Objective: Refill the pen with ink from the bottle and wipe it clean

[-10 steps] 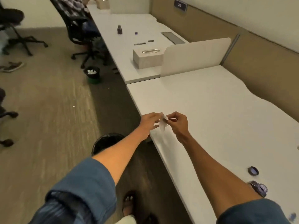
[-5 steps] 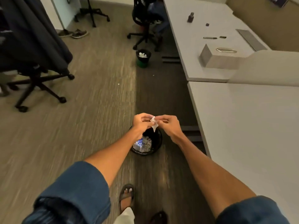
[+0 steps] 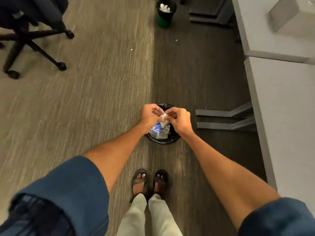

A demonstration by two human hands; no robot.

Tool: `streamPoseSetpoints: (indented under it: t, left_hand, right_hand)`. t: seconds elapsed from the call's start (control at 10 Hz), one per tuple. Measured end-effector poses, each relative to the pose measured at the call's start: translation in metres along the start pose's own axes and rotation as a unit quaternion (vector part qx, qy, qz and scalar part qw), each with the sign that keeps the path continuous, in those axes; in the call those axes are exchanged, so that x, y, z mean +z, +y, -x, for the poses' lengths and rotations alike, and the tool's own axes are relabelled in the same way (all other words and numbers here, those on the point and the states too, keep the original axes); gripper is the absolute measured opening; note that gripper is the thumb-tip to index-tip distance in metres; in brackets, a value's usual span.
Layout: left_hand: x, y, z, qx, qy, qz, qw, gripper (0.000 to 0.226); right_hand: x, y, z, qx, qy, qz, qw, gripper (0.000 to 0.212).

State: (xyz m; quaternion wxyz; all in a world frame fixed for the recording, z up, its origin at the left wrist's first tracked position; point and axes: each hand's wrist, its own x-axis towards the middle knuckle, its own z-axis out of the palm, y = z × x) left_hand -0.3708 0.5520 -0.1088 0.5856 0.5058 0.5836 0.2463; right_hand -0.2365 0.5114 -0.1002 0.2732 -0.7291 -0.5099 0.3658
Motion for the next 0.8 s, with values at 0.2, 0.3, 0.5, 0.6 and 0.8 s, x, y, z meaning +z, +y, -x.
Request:
streamPoseSetpoints:
  t: [0.2, 0.3, 0.5, 0.6, 0.8]
  left_hand:
    - [0.017, -0.064, -0.054, 0.009, 0.022, -0.158, 0.987, 0.034]
    - [0.021, -0.086, -0.071, 0.013, 0.021, -0.220, 0.975, 0.033]
    - [0.038, -0.118, -0.107, 0.051, -0.007, -0.351, 0.935, 0.039]
    - [0.052, -0.133, -0.120, 0.066, -0.046, -0.426, 0.901, 0.048]
    - [0.060, -0.140, -0.123, 0.061, -0.038, -0.470, 0.880, 0.046]
  right_hand:
    - [0.035, 0.055, -0.036, 0.012, 0.003, 0.085, 0.996, 0.008]
    - [0.041, 0.077, -0.049, 0.016, 0.010, 0.120, 0.993, 0.012]
    - [0.050, 0.124, -0.093, -0.004, 0.031, 0.156, 0.987, 0.009]
    - [0.054, 0.145, -0.107, 0.016, -0.024, 0.191, 0.981, 0.028]
    - [0.057, 0.167, -0.105, 0.063, -0.013, 0.210, 0.976, 0.022]
